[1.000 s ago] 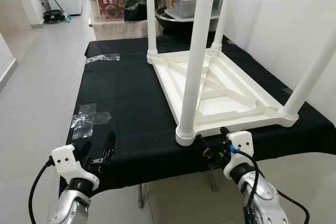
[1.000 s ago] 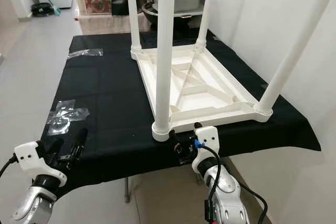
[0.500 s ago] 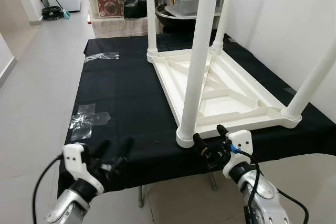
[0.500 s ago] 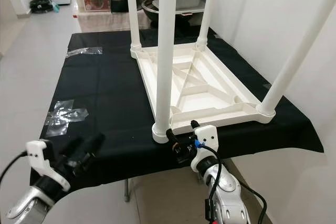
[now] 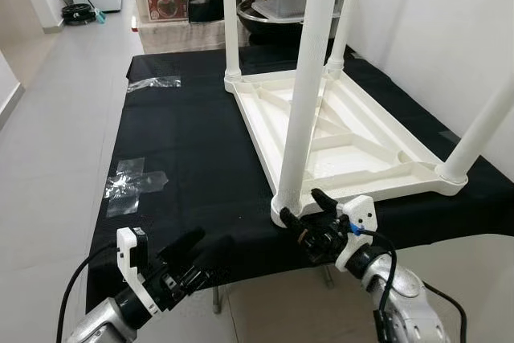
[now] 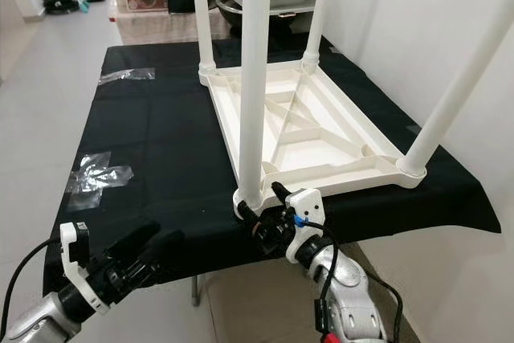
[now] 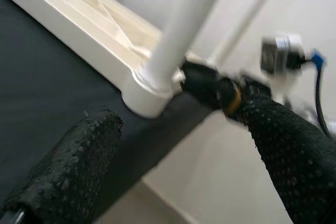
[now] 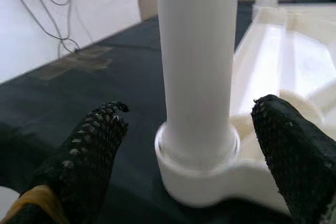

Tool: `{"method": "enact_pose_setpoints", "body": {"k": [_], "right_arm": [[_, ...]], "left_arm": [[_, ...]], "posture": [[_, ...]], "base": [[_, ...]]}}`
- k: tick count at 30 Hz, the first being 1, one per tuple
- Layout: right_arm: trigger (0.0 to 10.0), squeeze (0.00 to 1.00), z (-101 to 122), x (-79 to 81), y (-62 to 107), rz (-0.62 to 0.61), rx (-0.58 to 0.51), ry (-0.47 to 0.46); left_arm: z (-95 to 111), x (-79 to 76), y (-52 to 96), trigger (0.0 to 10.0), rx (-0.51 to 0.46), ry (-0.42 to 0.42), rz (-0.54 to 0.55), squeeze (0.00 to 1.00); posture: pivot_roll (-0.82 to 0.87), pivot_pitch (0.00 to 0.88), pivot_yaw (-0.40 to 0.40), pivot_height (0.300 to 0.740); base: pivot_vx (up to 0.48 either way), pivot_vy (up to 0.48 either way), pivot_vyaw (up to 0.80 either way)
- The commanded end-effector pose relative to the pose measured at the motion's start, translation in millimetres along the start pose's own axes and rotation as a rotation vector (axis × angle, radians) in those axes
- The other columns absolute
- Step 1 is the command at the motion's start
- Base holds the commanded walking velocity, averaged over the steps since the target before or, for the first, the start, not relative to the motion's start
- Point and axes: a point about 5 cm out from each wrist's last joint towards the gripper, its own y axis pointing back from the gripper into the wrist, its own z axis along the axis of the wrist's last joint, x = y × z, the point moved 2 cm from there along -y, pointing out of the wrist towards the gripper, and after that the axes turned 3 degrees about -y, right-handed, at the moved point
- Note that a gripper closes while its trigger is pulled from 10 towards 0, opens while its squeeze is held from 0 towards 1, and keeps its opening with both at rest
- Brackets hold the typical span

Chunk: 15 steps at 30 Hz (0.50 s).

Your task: Building children table

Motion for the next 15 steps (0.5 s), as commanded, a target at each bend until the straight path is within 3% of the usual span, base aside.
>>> {"method": "enact_pose_setpoints", "body": {"k": [1, 6, 15], "right_arm": [[10.0, 0.0, 5.4, 0.5, -5.7, 0.053, -0.003, 0.007], [10.0, 0.0, 35.9, -17.3, -19.7, 0.123, -0.027, 0.098], [10.0, 0.0, 48.8, -19.3, -26.3, 0.219, -0.021, 0.123]], "left_arm": [[0.0, -4.7, 1.8, 10.0, 0.025, -0.039, -0.025, 0.0], [0.4, -11.3, 4.3, 10.0, 0.057, -0.087, -0.044, 0.0], [1.6, -16.4, 3.0, 10.0, 0.075, -0.11, -0.064, 0.0]], "posture": [[0.03, 0.094, -0.029, 0.74], [0.04, 0.102, -0.034, 0.74], [0.06, 0.106, -0.033, 0.74]], "base": [[0.0, 0.0, 0.0], [0.0, 0.0, 0.0], [0.0, 0.0, 0.0]]}}
